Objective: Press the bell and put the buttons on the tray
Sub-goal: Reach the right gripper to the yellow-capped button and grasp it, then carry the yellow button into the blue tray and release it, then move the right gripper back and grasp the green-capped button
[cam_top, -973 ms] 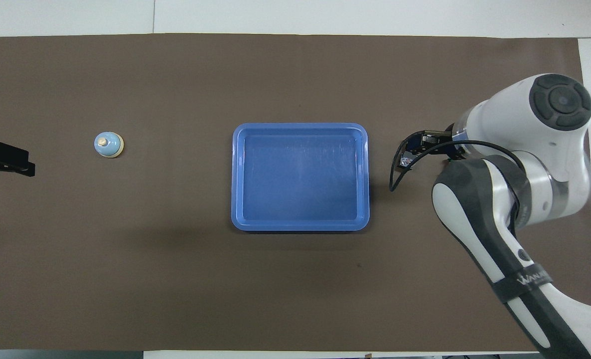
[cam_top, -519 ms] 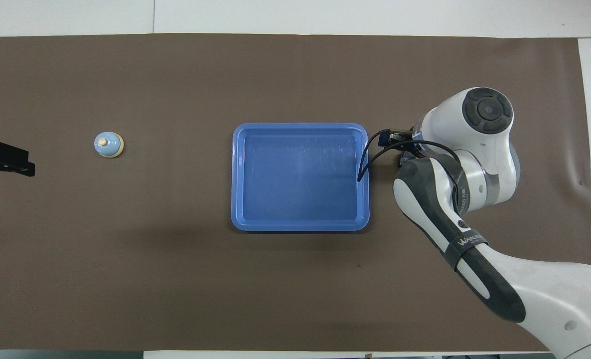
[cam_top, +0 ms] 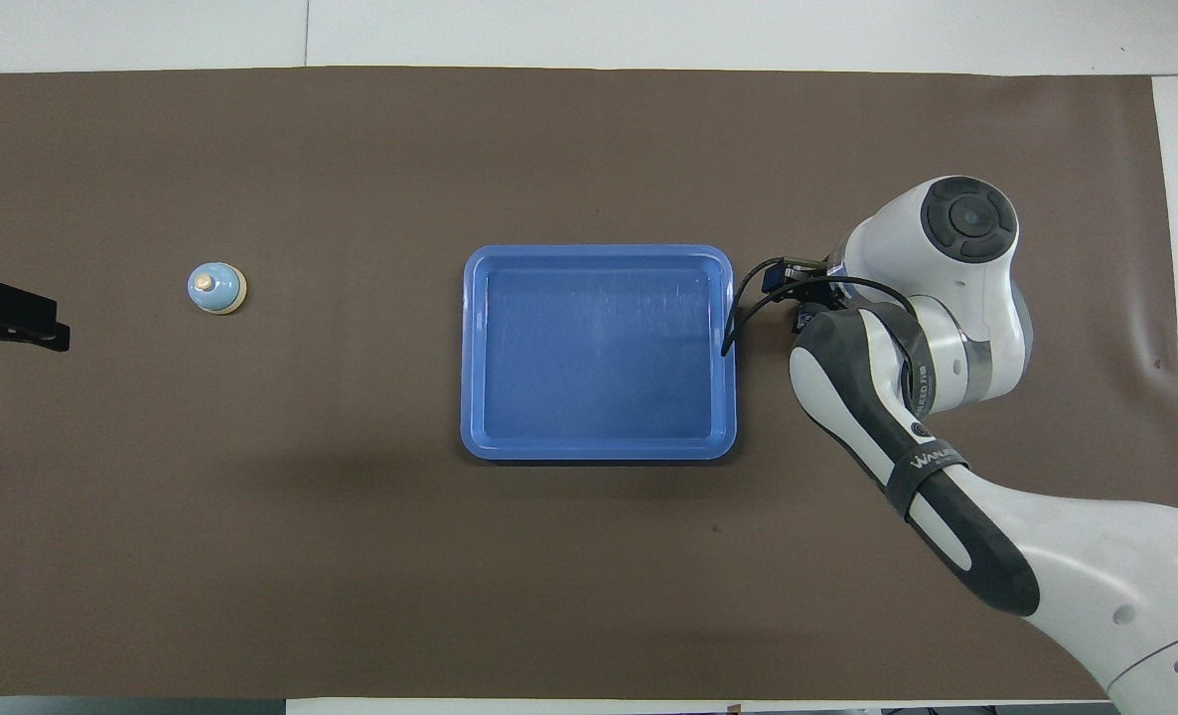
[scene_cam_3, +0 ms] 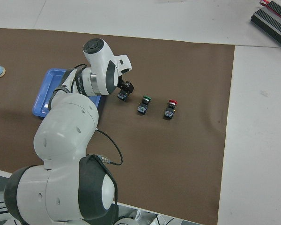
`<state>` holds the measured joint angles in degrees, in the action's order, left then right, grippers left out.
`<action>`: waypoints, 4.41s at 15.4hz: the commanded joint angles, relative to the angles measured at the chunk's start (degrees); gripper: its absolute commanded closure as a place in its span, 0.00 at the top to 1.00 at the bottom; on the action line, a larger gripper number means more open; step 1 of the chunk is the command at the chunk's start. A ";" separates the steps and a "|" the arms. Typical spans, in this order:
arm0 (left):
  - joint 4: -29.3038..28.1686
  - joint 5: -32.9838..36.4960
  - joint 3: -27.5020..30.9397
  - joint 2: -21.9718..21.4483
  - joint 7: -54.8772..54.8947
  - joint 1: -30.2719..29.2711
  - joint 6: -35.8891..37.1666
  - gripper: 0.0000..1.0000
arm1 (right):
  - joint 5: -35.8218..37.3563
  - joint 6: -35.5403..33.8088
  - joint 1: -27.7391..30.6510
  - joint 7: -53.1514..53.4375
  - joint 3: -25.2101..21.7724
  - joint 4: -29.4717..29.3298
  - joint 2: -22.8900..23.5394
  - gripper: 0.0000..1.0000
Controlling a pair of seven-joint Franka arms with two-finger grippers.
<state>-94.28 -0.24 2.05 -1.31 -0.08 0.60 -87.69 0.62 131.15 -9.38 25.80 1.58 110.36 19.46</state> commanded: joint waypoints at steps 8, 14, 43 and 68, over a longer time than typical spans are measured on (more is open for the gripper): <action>-0.82 0.85 0.06 -1.15 0.17 0.01 0.24 1.00 | 0.08 5.52 0.94 1.71 0.44 6.27 -1.26 0.99; -0.82 0.85 0.06 -1.15 0.17 0.01 0.24 1.00 | 0.17 5.61 0.85 1.88 0.44 6.27 -1.18 0.40; -0.73 0.85 0.06 -1.15 0.17 0.01 0.24 1.00 | -0.19 7.10 -16.73 14.89 0.97 4.42 -0.39 0.00; -0.82 0.85 0.06 -1.15 0.08 0.01 0.24 1.00 | 0.78 0.65 9.02 -13.32 0.35 15.21 -14.53 1.00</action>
<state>-94.28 -0.24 2.05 -1.32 -0.08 0.60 -87.69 0.90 125.56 -0.98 14.10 1.13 118.43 8.36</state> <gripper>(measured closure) 0.000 0.000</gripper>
